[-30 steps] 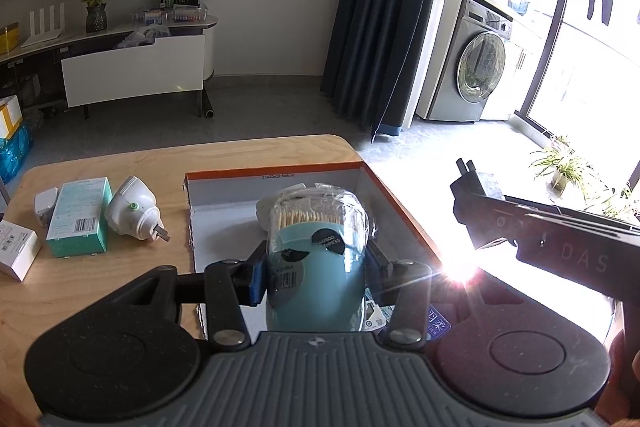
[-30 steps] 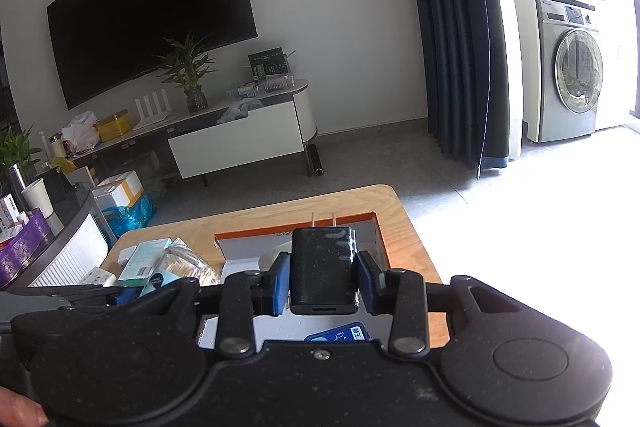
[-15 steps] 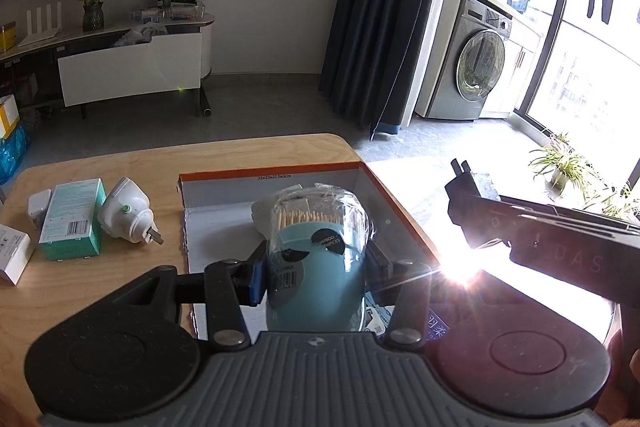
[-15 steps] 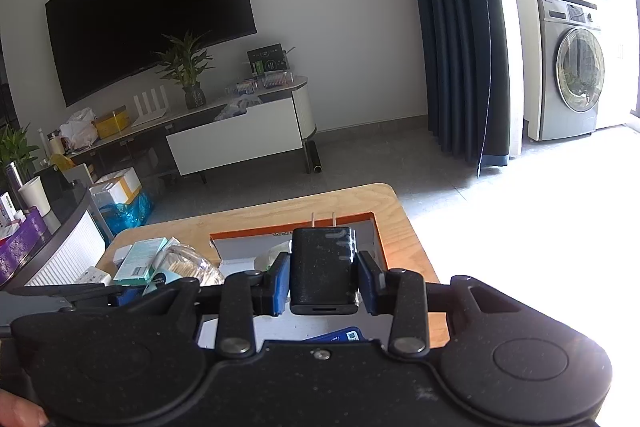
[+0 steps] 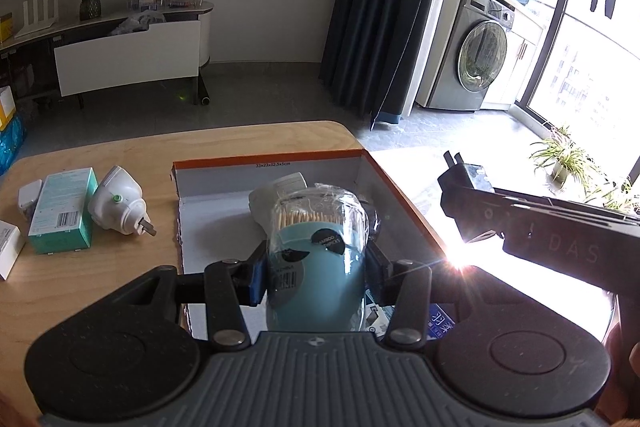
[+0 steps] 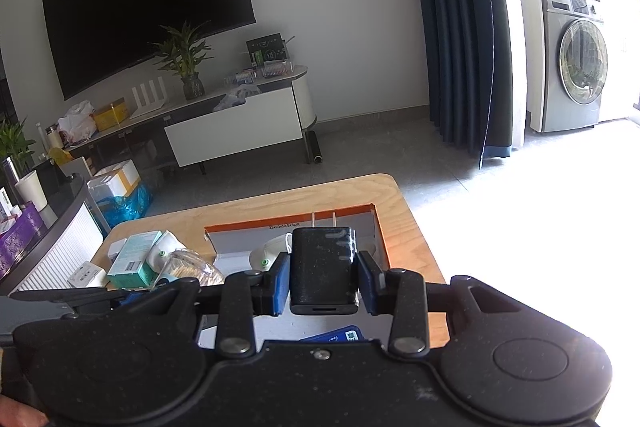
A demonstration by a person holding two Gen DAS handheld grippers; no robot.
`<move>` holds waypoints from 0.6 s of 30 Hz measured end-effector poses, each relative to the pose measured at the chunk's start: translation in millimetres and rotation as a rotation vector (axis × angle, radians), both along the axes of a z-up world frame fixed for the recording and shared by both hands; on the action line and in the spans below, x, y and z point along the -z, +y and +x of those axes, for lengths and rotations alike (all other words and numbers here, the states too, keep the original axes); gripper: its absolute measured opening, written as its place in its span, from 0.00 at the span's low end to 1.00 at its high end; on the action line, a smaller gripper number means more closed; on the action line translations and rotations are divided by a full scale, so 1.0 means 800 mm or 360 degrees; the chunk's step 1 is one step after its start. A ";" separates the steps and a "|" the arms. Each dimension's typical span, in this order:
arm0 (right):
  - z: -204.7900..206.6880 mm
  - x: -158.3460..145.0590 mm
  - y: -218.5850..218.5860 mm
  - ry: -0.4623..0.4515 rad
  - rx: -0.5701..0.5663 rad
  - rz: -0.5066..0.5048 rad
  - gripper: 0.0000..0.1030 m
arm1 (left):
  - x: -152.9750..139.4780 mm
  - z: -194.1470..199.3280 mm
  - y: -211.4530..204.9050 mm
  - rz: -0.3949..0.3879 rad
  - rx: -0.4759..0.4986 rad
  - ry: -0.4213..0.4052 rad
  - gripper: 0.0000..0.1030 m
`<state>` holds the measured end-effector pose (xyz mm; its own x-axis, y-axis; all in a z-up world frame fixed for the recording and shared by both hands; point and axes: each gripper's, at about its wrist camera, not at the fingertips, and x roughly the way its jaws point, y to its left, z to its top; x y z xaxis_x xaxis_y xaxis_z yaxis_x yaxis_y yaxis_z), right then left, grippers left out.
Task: Organize rigid objects
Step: 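Carry jar in left tool while right tool carries black charger over the box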
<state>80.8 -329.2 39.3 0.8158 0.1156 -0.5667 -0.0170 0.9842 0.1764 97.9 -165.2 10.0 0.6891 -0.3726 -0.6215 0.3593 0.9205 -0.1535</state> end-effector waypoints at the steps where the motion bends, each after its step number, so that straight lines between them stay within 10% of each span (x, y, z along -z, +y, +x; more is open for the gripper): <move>1: 0.002 0.001 0.000 0.0003 -0.0002 -0.0001 0.42 | 0.000 0.001 -0.001 0.0001 0.0001 0.0003 0.46; 18: 0.037 0.015 0.002 0.0069 -0.0045 -0.0021 0.42 | 0.013 0.019 -0.010 0.0012 0.0026 0.0059 0.46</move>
